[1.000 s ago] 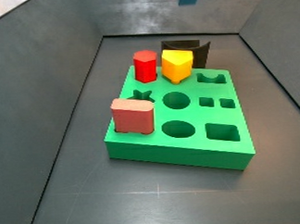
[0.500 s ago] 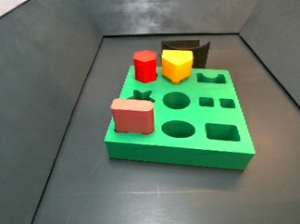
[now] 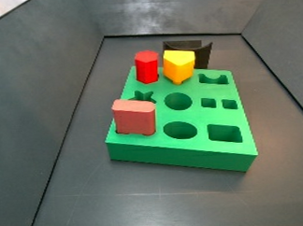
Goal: Pick up the rectangle object. Move up. Place the rectangle object on the fixture. Regrasp the rectangle object. Move to above the board. Insert the rectangle object.
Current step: Move to above the board, then insert the rectangle object.
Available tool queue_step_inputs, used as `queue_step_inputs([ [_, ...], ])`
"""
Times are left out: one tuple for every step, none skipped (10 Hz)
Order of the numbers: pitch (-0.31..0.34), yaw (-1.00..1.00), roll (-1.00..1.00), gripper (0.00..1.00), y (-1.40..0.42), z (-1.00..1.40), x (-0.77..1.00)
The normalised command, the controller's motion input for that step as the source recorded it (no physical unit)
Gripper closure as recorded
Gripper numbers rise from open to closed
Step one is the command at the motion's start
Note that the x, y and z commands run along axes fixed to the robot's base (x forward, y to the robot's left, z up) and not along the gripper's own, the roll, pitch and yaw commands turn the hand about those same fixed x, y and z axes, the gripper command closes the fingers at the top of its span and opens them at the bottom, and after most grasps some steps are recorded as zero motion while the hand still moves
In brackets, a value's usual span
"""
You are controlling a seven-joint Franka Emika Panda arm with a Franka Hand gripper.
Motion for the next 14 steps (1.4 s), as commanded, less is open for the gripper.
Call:
queue_step_inputs([
  [0.1, -0.07, -1.0, 1.0, -1.0, 0.24, -0.49],
  [0.095, -0.07, -1.0, 1.0, -1.0, 0.24, -0.5],
  [0.082, -0.06, -1.0, 1.0, -1.0, 0.24, -0.51],
  [0.066, -0.04, -0.97, 1.0, -1.0, 0.24, -0.53],
  [0.045, -0.03, -0.81, 1.0, -1.0, 0.24, -0.54],
  [-0.005, -0.01, -0.42, 1.0, -0.86, 0.2, -0.5],
  [-0.028, -0.01, -0.23, 1.0, -0.56, 0.13, -0.34],
  [-0.029, 0.01, -0.14, 1.0, -0.32, 0.06, -0.2],
  [-0.024, 0.01, -0.1, 1.0, -0.19, 0.03, -0.12],
  [0.0, 0.0, 0.0, 1.0, 0.0, -0.04, 0.02],
  [0.0, 0.0, 0.0, 1.0, -0.05, -0.07, 0.3],
  [0.0, 0.0, -0.02, 1.0, -0.09, -0.13, 0.41],
  [-0.007, 0.0, -0.03, 1.0, -0.13, -0.15, 0.45],
  [-0.006, 0.0, -0.04, 1.0, -0.15, -0.19, 0.54],
])
